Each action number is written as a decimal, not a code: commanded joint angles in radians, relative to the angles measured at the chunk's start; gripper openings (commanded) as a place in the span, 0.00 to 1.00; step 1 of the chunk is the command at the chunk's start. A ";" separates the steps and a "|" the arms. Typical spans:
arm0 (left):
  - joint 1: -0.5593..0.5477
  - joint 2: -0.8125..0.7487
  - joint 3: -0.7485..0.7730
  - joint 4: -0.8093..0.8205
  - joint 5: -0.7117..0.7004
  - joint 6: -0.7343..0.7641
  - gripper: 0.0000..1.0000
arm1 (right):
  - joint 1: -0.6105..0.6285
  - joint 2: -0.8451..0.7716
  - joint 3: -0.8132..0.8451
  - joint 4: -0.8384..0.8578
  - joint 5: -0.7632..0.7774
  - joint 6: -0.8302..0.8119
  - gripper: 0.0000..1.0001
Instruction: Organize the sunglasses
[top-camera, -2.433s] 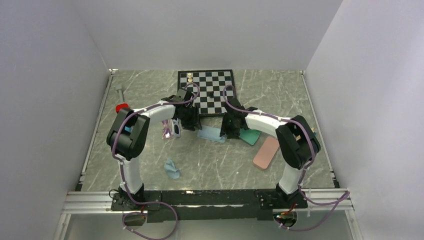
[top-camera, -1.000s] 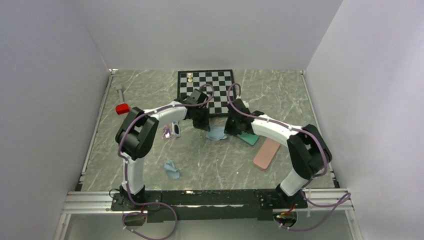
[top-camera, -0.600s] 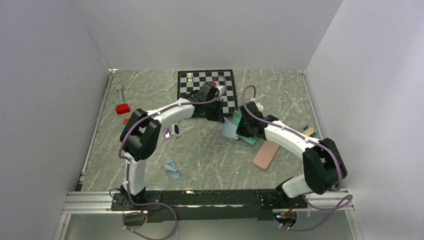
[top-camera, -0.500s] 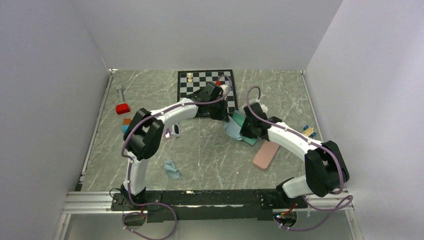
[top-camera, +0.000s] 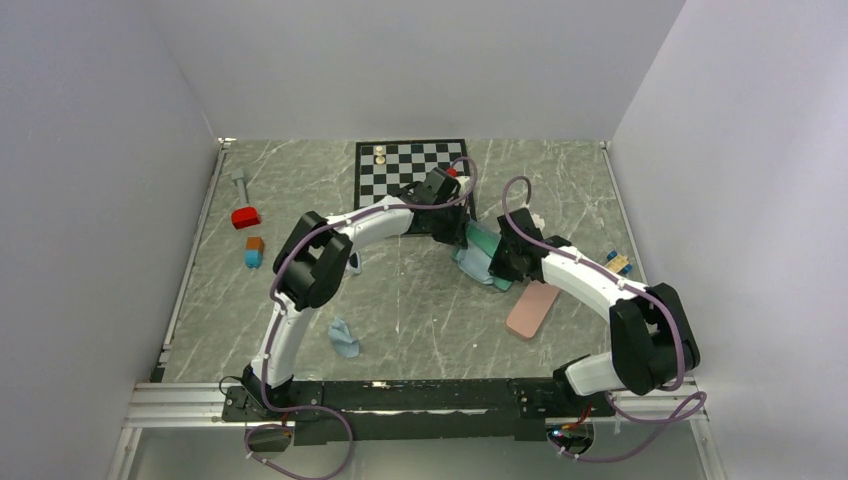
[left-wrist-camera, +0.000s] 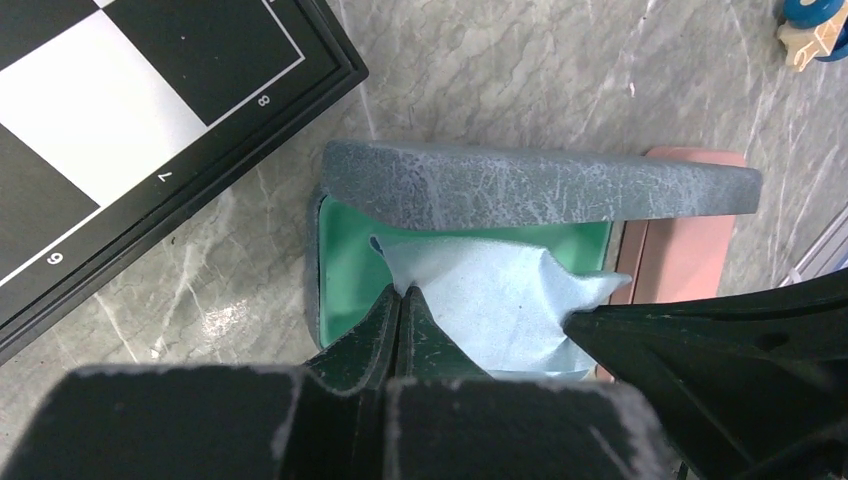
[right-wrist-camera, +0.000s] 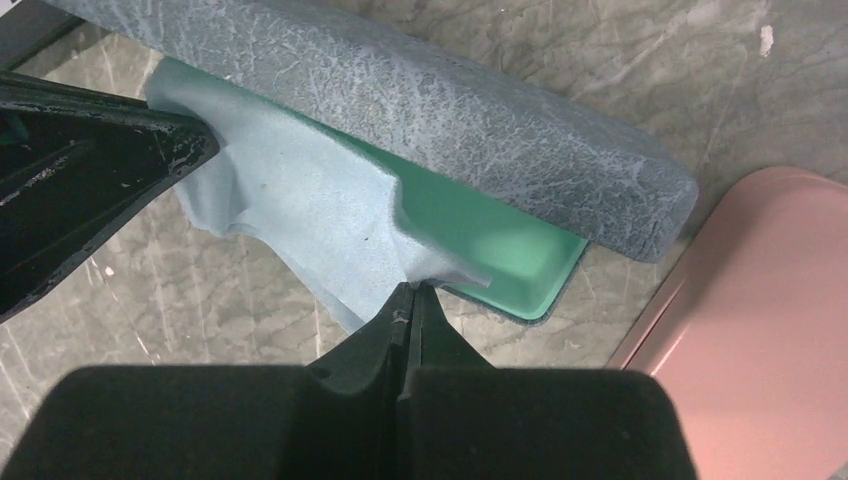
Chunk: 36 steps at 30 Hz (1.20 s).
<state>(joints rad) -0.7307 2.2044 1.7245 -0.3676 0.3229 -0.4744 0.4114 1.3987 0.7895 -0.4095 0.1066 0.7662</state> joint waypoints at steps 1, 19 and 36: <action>-0.008 0.015 0.050 0.013 -0.011 0.025 0.00 | -0.013 0.012 -0.012 0.015 0.038 -0.010 0.00; -0.019 0.092 0.101 0.036 -0.016 0.070 0.05 | -0.038 0.029 -0.058 0.089 0.100 -0.022 0.00; -0.032 0.095 0.134 -0.040 -0.102 0.109 0.20 | -0.047 0.056 -0.069 0.082 0.085 -0.005 0.08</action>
<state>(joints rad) -0.7513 2.3089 1.8038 -0.3874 0.2764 -0.3996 0.3698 1.4551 0.7258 -0.3347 0.1745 0.7525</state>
